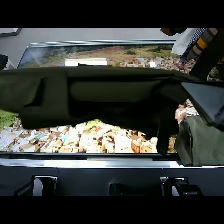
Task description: Fold the clothes and pants, and hang the long-sleeved shirts on hangers.
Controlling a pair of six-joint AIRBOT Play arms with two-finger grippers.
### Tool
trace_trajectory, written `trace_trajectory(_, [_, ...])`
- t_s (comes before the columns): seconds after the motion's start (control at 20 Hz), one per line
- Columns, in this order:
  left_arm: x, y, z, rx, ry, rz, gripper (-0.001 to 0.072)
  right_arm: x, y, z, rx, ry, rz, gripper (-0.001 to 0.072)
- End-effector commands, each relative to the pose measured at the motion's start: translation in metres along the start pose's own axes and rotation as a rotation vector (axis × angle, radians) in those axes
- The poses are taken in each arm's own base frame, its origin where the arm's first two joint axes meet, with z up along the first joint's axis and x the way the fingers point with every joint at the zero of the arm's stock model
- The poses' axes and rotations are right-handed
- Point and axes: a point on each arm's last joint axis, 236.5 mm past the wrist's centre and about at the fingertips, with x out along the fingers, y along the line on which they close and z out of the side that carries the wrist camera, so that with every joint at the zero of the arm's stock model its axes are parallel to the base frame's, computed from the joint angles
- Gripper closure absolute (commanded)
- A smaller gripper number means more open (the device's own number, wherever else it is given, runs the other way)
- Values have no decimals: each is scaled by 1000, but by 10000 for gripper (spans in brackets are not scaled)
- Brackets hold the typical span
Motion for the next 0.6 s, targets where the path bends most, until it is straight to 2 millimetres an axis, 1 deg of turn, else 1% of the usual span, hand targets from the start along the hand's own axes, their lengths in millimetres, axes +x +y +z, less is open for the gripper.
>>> trace_trajectory(0.0, [-24, 15, 6, 4, -60, 124, 696, -12, 12, -2, 134, -19, 17, 681])
trace_trajectory(0.05, [-15, 18, 1, -23, -23, 112, 695, -7, 7, 0, 141, -12, 2, 681])
trace_trajectory(0.1, [-4, 22, -6, -51, 26, 93, 696, 0, -4, 2, 151, 1, -30, 681])
trace_trajectory(0.2, [29, 30, -21, -96, 136, 23, 696, 19, -41, 12, 165, 19, -144, 681])
trace_trajectory(0.25, [50, 38, -32, -100, 193, 6, 696, 30, -64, 16, 174, 34, -216, 681])
trace_trajectory(0.35, [98, 58, -70, -140, 358, -16, 696, 56, -122, 21, 203, 98, -373, 681])
trace_trajectory(0.4, [123, 63, -94, -149, 447, -36, 696, 69, -148, 22, 219, 135, -435, 681])
trace_trajectory(0.5, [176, 74, -151, -149, 621, -51, 697, 98, -209, 22, 242, 209, -564, 681])
trace_trajectory(0.55, [200, 81, -178, -131, 693, -38, 697, 112, -243, 23, 267, 232, -626, 681])
